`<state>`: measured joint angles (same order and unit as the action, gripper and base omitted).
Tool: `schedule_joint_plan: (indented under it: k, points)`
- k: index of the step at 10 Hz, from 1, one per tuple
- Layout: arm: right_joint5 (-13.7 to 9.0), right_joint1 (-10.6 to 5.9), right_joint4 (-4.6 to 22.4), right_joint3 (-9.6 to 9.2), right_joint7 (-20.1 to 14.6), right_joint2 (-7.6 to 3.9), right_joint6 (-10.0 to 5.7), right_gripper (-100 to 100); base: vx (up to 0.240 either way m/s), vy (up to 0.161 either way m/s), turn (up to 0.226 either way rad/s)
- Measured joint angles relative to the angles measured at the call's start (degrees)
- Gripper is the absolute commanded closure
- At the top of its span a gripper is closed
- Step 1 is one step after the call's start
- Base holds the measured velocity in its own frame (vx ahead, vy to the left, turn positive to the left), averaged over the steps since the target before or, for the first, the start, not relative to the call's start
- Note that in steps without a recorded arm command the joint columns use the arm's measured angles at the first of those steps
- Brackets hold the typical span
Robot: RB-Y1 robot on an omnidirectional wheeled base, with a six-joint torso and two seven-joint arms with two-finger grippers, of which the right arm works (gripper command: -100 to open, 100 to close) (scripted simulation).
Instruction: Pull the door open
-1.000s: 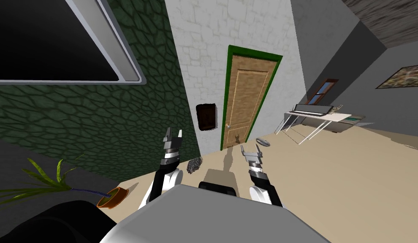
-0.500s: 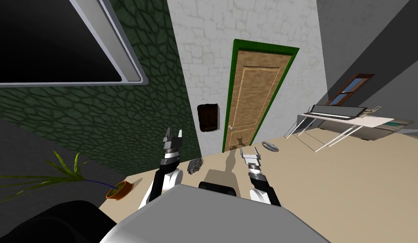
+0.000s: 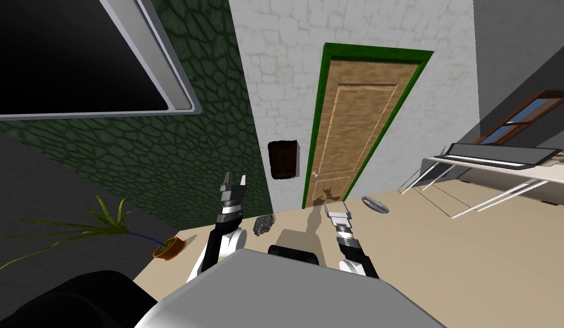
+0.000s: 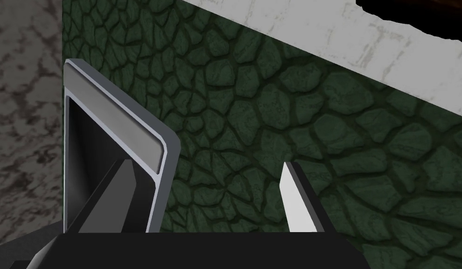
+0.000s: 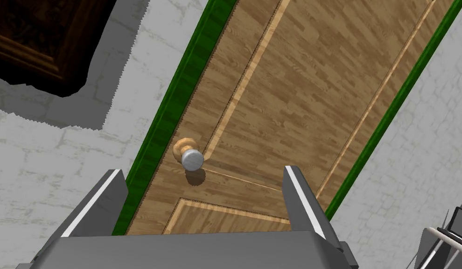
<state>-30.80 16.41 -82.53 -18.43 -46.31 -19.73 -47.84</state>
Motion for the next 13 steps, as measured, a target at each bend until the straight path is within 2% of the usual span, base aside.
schedule_joint_plan:
  k: [5,13]
  points:
    - [-3.6,-1.69,5.3,-2.65,-6.8,-2.27,-1.24,-100,0.087,-0.057,0.134]
    - [-8.6,-3.78,14.2,-7.08,-17.8,-5.79,-4.59,-100,0.076,-0.055,0.123]
